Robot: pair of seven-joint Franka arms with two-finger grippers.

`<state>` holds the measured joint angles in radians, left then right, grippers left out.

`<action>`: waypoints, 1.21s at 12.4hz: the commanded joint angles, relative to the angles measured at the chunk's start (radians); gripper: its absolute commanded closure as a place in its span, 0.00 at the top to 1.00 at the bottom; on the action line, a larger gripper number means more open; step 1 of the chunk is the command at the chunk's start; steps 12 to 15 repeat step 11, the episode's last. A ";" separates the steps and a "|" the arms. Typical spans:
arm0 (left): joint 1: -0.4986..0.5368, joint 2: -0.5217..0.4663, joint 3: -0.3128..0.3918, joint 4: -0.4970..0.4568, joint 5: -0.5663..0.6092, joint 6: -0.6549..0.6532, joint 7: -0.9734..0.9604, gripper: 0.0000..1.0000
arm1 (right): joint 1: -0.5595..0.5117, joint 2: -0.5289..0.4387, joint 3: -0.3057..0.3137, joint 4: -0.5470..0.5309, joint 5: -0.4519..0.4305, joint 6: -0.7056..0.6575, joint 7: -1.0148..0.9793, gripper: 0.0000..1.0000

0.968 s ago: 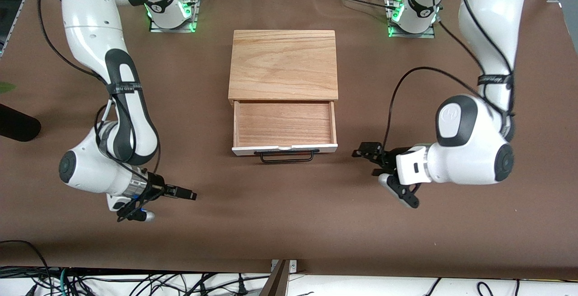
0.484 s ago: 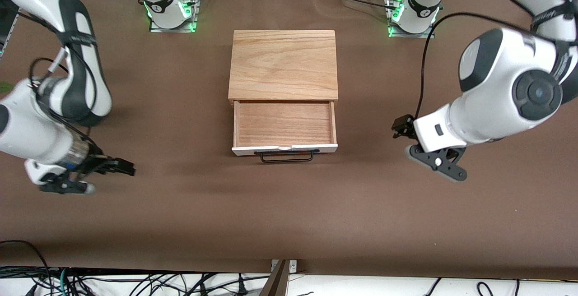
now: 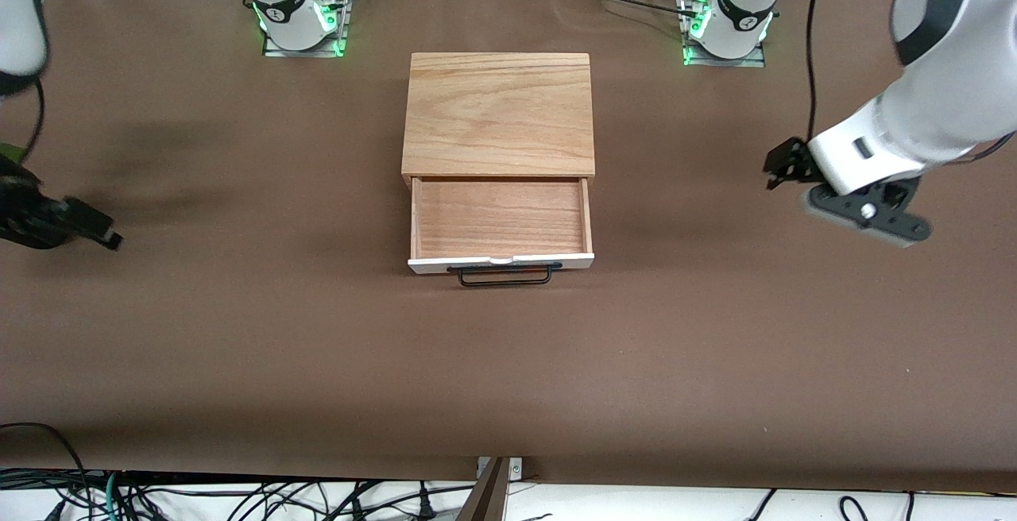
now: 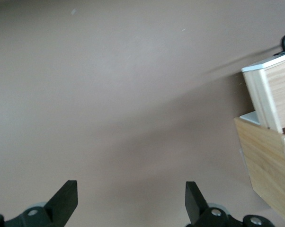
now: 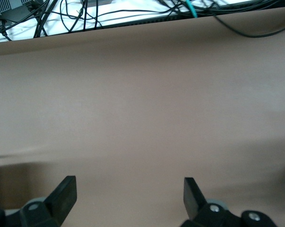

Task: Pull top drawer with both arms simultaneously

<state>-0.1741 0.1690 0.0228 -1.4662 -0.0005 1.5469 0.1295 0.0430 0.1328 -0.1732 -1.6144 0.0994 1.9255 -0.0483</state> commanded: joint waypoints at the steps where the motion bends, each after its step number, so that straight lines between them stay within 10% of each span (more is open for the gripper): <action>1: 0.044 -0.101 -0.011 -0.147 0.008 0.071 -0.051 1.00 | -0.009 -0.071 0.024 -0.061 -0.069 -0.076 0.002 1.00; 4: 0.087 -0.199 -0.032 -0.282 -0.019 0.159 -0.034 1.00 | -0.011 -0.079 0.050 -0.062 -0.076 -0.152 0.007 1.00; 15: 0.087 -0.195 -0.044 -0.267 -0.018 0.130 -0.047 1.00 | -0.008 -0.039 0.046 -0.007 -0.076 -0.189 0.004 1.00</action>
